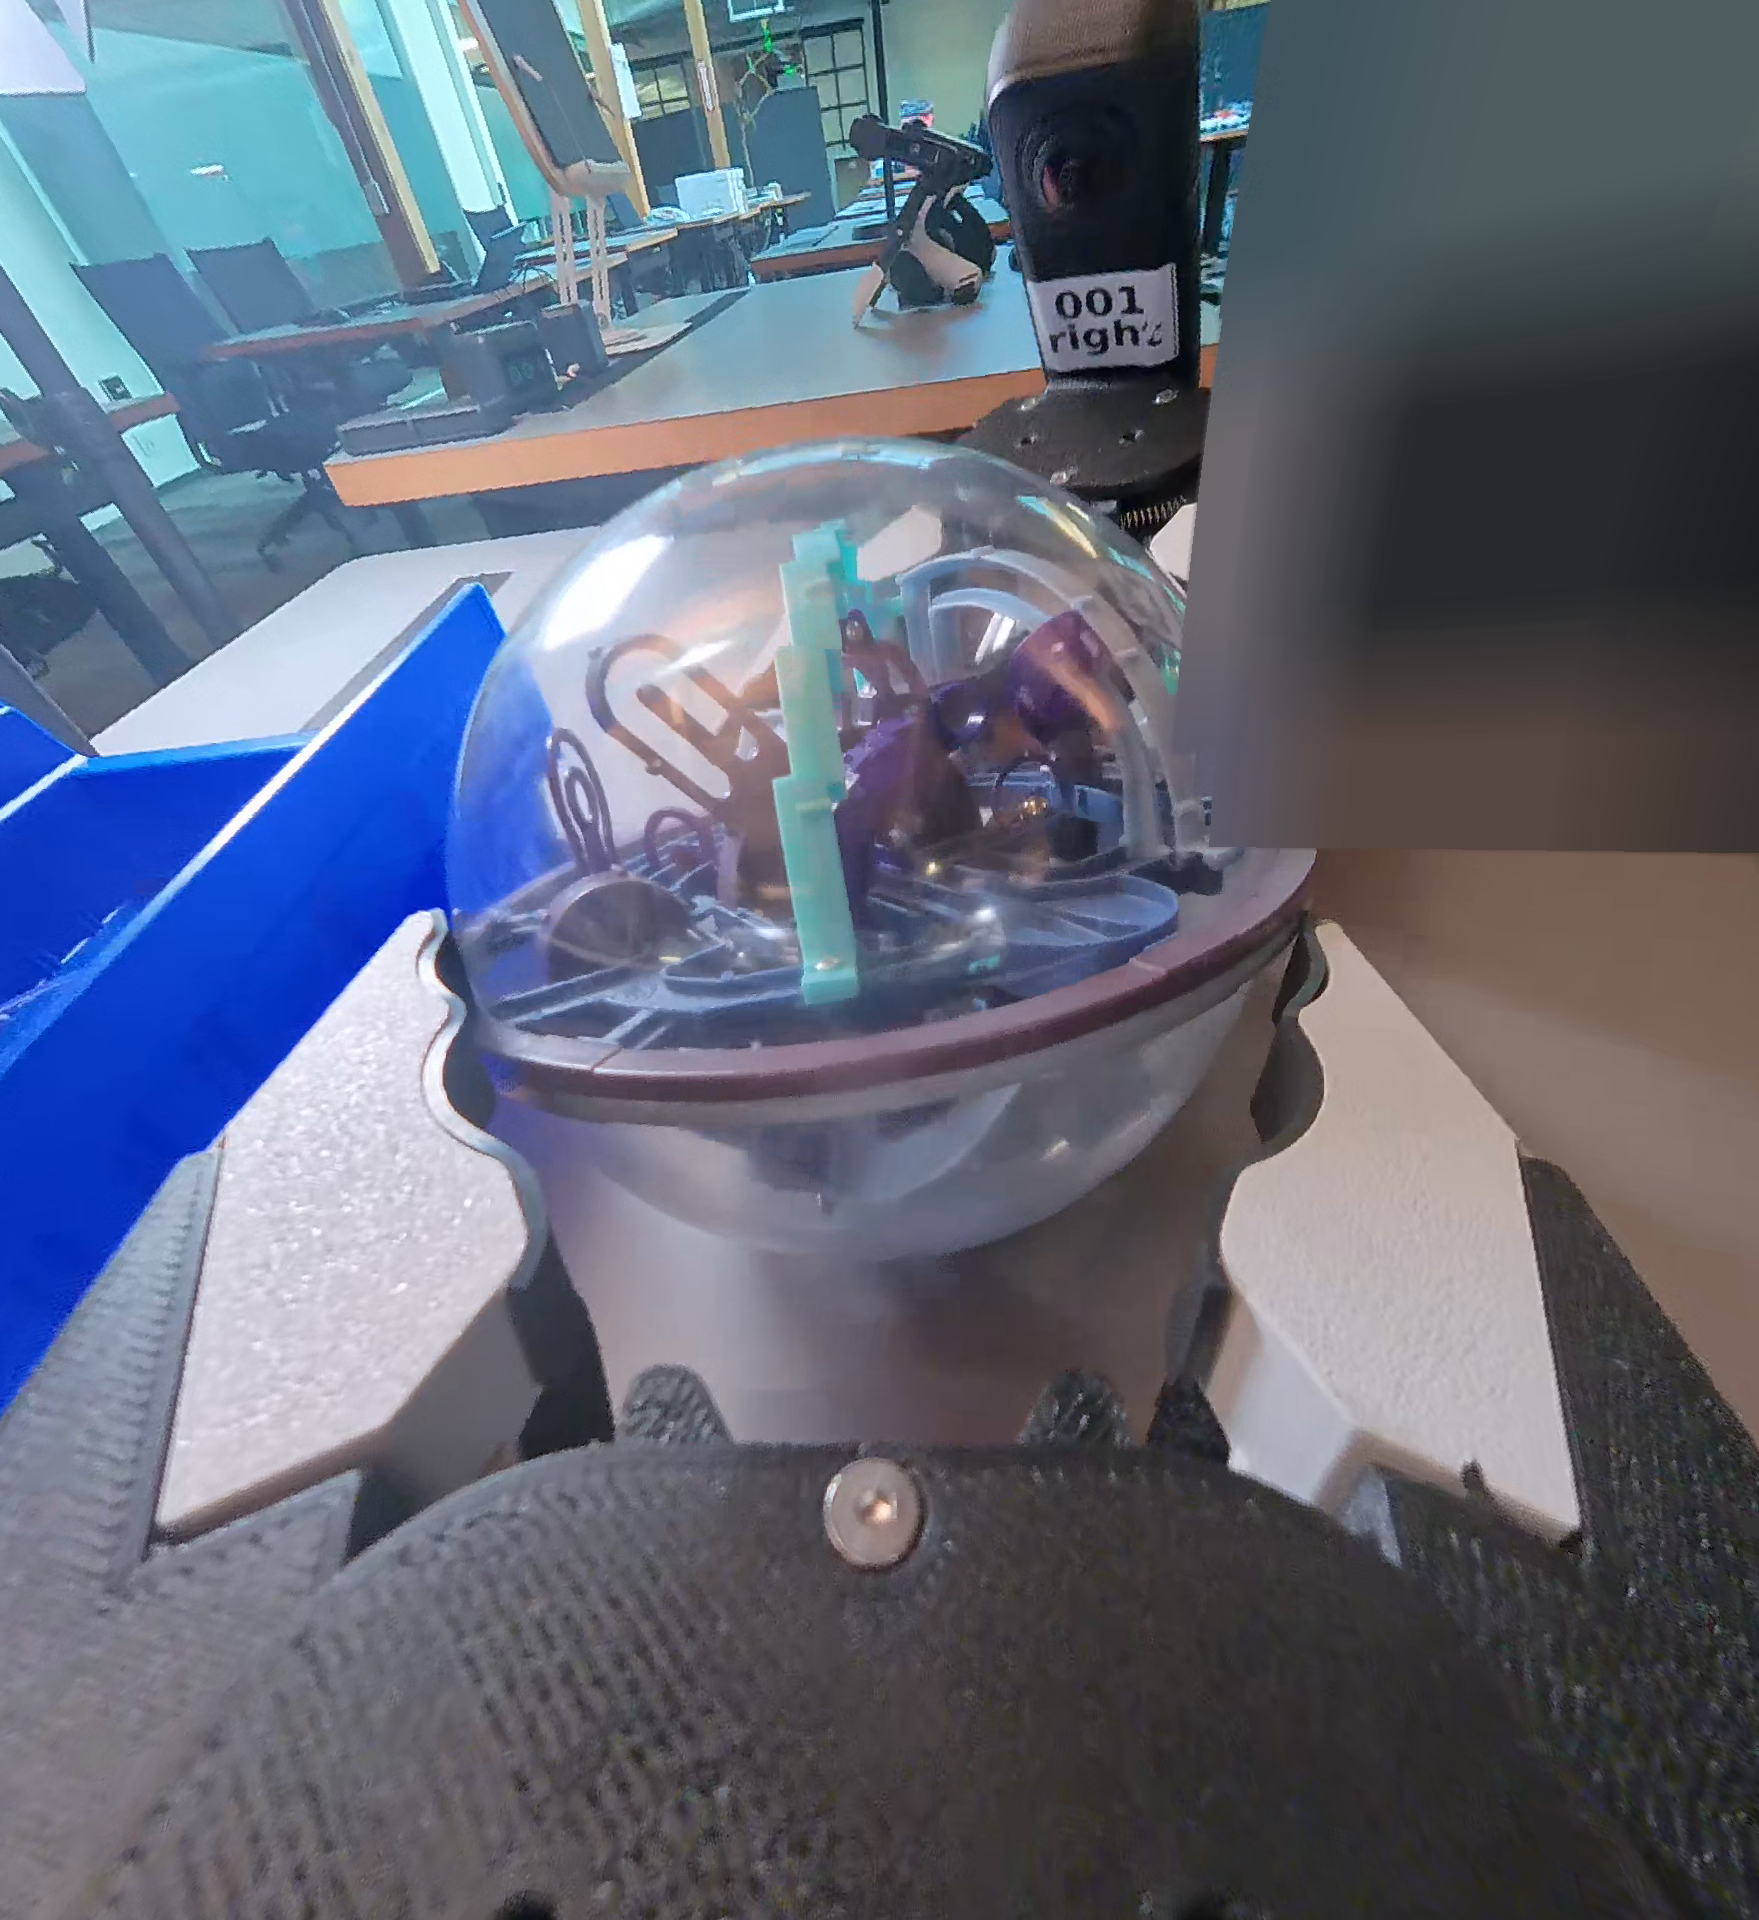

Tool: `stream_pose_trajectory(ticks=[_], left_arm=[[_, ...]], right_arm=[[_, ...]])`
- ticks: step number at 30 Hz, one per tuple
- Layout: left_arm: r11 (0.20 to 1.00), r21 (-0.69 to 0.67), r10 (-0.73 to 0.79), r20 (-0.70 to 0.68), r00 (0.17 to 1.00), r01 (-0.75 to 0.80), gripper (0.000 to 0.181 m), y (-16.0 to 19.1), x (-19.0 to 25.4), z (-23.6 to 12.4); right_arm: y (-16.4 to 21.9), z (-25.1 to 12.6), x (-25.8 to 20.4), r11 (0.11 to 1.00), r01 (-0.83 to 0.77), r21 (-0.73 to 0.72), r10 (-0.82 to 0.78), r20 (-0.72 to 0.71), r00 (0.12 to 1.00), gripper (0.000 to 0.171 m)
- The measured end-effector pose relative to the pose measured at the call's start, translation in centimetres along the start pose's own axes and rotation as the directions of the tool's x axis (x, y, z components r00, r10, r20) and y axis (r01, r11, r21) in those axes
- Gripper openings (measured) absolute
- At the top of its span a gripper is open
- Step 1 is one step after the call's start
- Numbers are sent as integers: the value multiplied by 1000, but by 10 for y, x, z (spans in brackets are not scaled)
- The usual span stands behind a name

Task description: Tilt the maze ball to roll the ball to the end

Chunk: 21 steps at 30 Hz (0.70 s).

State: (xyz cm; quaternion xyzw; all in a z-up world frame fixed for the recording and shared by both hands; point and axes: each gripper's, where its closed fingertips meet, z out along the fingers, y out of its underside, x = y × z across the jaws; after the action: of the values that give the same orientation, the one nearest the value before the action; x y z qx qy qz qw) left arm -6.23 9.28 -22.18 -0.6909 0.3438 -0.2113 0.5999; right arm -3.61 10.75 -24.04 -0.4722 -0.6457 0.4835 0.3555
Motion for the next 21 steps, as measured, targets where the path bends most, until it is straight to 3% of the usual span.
stream_pose_trajectory(ticks=[5,8,13,17,19,21], left_arm=[[999,-11,-47,5,999,47,148,-6,0,1],[994,-39,-103,5,995,103,147,-5,-5,1],[957,-92,-277,-10,961,275,146,-9,-18,11],[911,-137,-392,4,920,389,142,-15,-32,26],[911,-145,-391,-11,920,385,146,-17,-33,29],[949,-135,-295,-70,953,284,149,-19,-26,28]], right_arm=[[3,1,-2,996,-93,-11,93,46,995,146],[0,-2,2,996,-87,-24,87,5,996,144],[-32,-19,9,974,225,-34,-228,-215,950,144],[-19,-4,23,917,357,-181,-397,-301,867,147],[-15,-4,32,937,315,-151,-348,-306,886,147],[-12,-8,36,976,203,-78,-216,-254,943,148]])
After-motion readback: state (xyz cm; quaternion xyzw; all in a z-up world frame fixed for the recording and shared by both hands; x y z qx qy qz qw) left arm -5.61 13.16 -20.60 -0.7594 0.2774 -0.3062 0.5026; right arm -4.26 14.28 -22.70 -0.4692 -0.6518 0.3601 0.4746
